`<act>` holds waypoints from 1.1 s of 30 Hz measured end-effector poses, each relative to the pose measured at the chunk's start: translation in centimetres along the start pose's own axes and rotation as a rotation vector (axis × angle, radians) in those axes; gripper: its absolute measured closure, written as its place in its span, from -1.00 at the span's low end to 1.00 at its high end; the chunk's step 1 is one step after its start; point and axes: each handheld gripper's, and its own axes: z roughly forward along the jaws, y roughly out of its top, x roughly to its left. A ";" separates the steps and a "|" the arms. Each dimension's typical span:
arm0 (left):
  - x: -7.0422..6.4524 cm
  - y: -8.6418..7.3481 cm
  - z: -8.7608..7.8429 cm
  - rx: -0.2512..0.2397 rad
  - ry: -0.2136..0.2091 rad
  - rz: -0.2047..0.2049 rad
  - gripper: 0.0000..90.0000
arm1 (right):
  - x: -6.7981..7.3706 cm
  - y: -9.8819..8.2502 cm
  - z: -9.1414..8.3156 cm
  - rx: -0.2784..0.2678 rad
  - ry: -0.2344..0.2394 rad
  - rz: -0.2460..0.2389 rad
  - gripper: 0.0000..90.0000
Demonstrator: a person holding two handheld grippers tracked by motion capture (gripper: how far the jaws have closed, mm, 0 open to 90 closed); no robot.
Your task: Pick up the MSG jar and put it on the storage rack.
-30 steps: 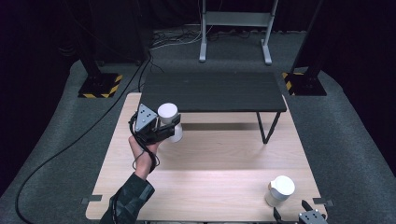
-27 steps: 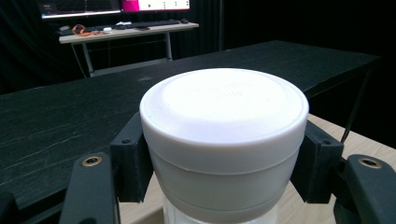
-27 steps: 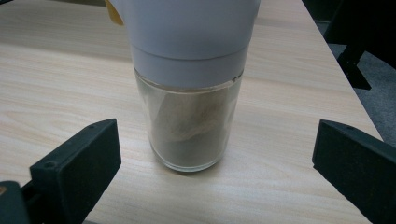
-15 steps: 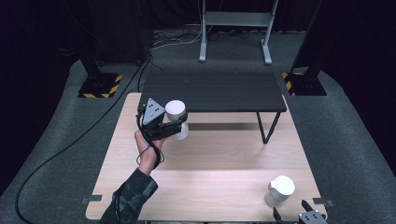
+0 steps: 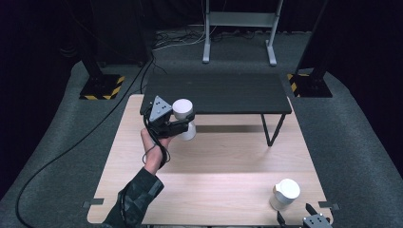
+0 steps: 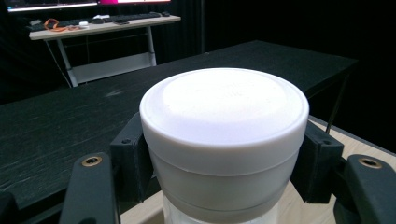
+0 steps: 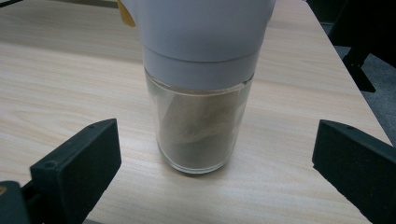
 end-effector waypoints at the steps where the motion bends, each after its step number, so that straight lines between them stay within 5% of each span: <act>1: 0.0 0.1 0.0 0.001 -0.001 0.001 -0.24 | 0.0 0.0 0.0 0.001 0.000 -0.001 -0.99; 33: -1.0 3.1 1.6 -0.025 -0.049 0.028 -0.24 | -0.4 0.0 -0.2 0.005 0.001 0.006 -0.99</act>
